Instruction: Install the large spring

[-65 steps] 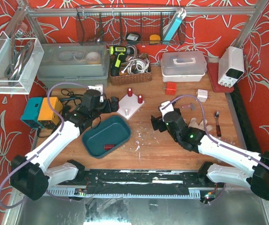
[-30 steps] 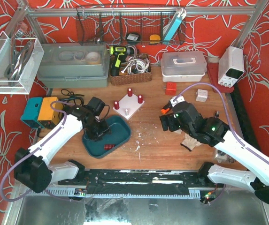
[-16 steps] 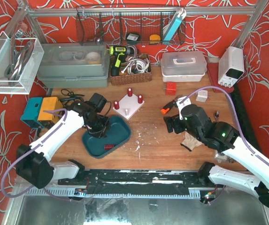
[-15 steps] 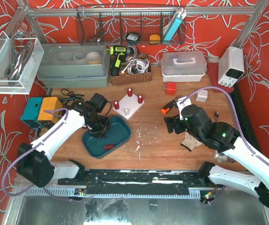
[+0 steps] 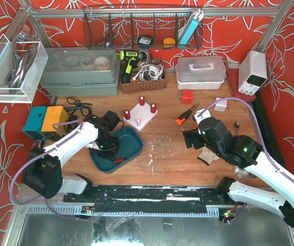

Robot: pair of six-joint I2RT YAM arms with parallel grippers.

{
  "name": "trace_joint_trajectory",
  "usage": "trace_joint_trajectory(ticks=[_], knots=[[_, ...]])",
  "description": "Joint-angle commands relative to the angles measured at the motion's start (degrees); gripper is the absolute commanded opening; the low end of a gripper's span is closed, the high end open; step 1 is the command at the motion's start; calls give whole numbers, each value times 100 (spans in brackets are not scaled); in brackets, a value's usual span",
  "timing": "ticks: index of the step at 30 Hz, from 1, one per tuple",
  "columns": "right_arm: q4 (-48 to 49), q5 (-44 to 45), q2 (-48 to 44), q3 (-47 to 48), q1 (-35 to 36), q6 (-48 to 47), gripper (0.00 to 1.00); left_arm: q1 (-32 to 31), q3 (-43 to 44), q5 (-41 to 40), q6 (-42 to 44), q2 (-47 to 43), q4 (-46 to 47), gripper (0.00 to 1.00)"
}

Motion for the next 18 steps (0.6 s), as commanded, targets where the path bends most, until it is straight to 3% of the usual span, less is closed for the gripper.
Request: trace_joint_trajectory(ticks=[1,18], knots=[[-107,113,62,-13,-13,-20,99,-30,-97,-36,-130,138,31,45],[-127,93,194,50,-16,13,99,-29,-519,205,116,755,908,52]])
